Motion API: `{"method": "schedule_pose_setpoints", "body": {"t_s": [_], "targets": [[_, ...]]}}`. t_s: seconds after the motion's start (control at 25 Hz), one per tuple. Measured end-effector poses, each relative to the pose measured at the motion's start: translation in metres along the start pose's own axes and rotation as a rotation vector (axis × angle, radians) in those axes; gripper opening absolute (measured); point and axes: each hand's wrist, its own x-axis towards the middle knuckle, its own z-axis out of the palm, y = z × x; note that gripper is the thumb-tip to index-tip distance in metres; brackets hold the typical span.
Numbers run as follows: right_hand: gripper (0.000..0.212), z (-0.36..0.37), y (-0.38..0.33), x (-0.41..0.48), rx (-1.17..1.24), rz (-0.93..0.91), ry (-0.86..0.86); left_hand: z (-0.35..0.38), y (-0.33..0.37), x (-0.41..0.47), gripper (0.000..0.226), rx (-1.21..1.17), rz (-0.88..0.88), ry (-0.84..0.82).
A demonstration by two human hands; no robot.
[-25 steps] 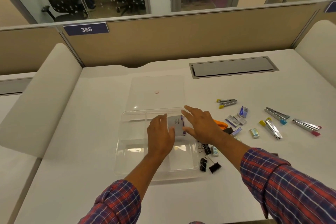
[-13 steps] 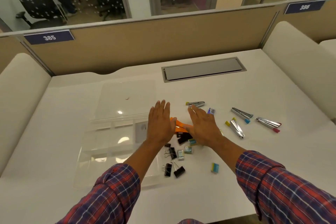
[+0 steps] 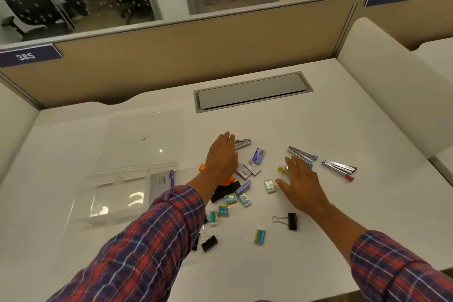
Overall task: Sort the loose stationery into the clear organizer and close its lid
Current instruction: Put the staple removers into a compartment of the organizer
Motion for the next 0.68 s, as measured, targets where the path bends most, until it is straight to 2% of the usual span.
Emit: {"method": "schedule_pose_setpoints", "body": {"t_s": [0.2, 0.4, 0.56, 0.68], "targets": [[0.069, 0.003, 0.007, 0.003, 0.007, 0.044, -0.025, -0.001, 0.020, 0.026, 0.067, -0.011, -0.015, -0.073], [0.059, 0.002, 0.012, 0.009, -0.039, 0.055, -0.040, 0.003, 0.022, 0.027, 0.040, 0.219, 0.058, -0.020], [0.041, -0.002, 0.012, 0.018, 0.034, 0.079, -0.057, 0.002, 0.020, 0.019, 0.033, 0.106, -0.015, 0.008], [0.031, -0.007, 0.010, 0.025, 0.143, 0.094, -0.014, -0.010, 0.021, 0.010, 0.024, -0.077, -0.084, 0.100]]}}
